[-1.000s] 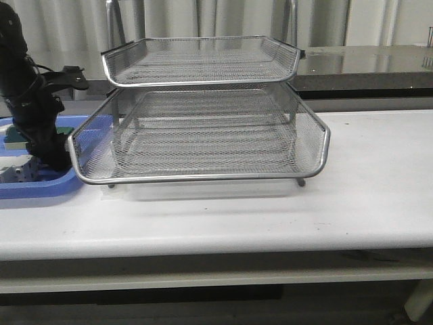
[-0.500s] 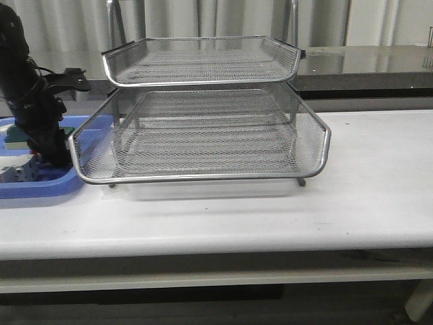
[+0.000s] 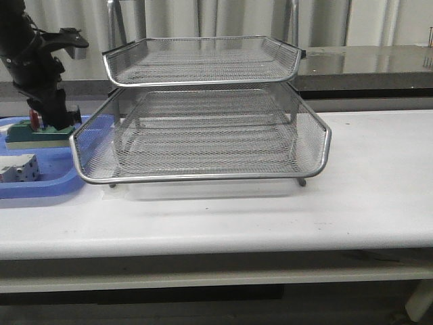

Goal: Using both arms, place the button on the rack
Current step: 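Lift the button and carry it toward the pulled-out middle tray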

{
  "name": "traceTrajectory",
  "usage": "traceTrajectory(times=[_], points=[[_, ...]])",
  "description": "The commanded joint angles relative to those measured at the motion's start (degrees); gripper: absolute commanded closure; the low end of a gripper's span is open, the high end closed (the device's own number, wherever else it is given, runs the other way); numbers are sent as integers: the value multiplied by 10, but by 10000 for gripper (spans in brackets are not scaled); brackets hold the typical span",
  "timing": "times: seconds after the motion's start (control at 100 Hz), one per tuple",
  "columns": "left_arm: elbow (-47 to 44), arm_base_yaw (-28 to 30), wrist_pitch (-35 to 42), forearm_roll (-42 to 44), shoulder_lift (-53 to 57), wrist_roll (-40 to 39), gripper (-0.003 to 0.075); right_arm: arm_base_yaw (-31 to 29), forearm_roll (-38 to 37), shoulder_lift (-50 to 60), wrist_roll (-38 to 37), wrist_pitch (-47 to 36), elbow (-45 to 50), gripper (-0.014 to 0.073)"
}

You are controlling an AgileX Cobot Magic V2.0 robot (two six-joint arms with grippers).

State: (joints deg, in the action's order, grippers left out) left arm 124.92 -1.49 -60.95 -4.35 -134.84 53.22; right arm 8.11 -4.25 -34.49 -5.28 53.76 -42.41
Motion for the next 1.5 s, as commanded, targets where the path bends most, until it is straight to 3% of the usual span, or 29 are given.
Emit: traceTrajectory(times=[0.0,0.32,0.78,1.18,1.49], points=[[37,6,-23,-5,52,-21,716,-2,-9,0,2,-32,-20,664],[43,27,-121,-10,102,-81,716,-2,-9,0,2,-32,-20,664],[33,29,-121,-13,218,-216,716,-2,-9,0,2,-32,-20,664],[-163,1,-121,-45,397,-215,716,-2,-9,0,2,-32,-20,664],[-249,-105,-121,-48,465,-215,716,-2,-9,0,2,-32,-20,664]])
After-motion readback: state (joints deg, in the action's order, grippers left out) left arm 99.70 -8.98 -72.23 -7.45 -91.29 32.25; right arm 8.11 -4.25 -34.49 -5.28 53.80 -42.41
